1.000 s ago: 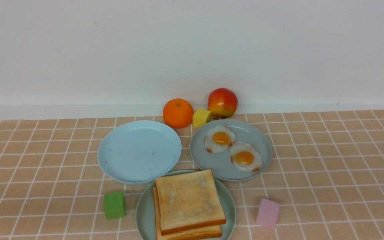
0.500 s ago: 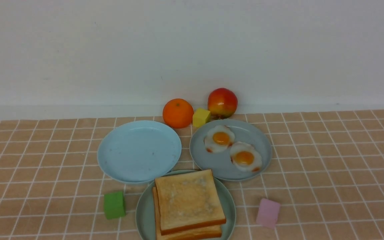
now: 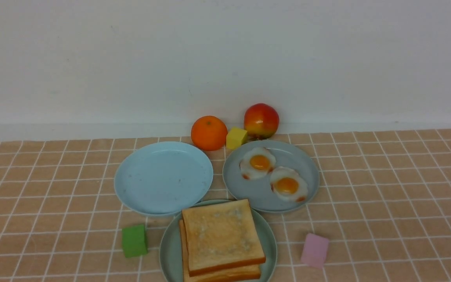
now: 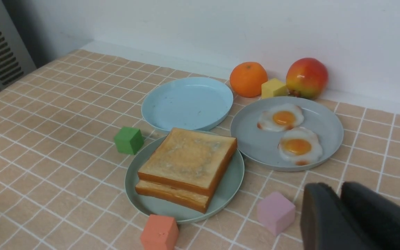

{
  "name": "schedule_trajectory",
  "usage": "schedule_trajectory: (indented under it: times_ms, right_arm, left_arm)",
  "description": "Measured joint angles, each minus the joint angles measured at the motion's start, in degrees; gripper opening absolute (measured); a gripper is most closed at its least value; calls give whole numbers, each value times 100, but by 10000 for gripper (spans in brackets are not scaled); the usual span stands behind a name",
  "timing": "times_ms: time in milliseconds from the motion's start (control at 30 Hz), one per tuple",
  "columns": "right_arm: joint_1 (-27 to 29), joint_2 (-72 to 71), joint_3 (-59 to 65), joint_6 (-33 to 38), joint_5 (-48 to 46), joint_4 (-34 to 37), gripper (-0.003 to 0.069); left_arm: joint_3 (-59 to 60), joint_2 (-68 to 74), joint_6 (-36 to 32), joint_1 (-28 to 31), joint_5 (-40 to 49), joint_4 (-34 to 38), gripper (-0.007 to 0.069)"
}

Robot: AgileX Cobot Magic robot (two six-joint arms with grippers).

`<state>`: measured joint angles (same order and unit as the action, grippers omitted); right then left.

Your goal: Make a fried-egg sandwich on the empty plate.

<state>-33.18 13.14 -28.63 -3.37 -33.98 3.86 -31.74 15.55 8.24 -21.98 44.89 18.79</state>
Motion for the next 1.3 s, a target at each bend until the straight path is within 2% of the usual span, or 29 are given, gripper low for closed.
schedule_trajectory:
  times_ms: [67, 200, 367, 467, 600, 1033, 1300]
  right_arm:
    - [0, 0, 0, 0, 0, 0, 108]
    - [0, 0, 0, 0, 0, 0, 113]
    - [0, 0, 0, 6, 0, -5, 117]
    - [0, 0, 0, 23, 0, -5, 122]
    - [0, 0, 0, 23, -11, -5, 128]
    - [0, 0, 0, 23, -44, -4, 137]
    - [0, 0, 0, 23, -54, -13, 145]
  left_arm:
    - [353, -378, -111, 48, -490, -678, -13]
    - [1013, -890, -146, 412, -1197, -1219, -13]
    - [1965, -1528, -150, 963, -1868, -1473, -13]
    - [2750, -1617, -138, 1105, -2228, -1532, -11]
    - [3313, -1617, 162, 1112, -2245, -1635, -8]
    - [3346, -1617, 487, 1112, -2272, -1749, -3]
    - [3346, -1617, 1564, 1112, -2255, -2431, 5]
